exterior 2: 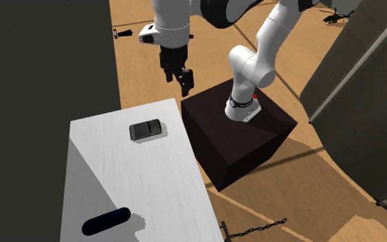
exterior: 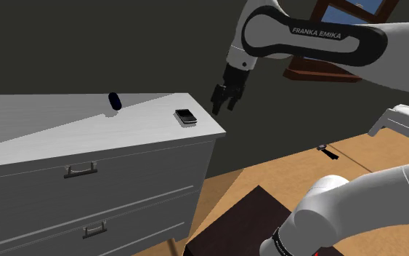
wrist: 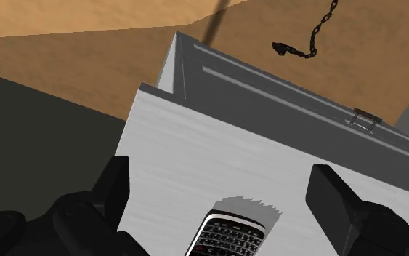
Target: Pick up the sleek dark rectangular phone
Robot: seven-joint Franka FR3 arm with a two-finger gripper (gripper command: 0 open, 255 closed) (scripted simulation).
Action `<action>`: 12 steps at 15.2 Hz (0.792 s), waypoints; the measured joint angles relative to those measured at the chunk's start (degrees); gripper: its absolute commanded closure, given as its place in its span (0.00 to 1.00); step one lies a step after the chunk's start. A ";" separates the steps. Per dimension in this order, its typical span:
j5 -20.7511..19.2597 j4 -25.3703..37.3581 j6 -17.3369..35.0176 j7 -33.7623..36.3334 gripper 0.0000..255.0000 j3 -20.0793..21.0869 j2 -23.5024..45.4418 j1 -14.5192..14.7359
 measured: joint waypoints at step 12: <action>-1.57 22.11 3.35 13.70 0.00 3.94 28.62 -0.84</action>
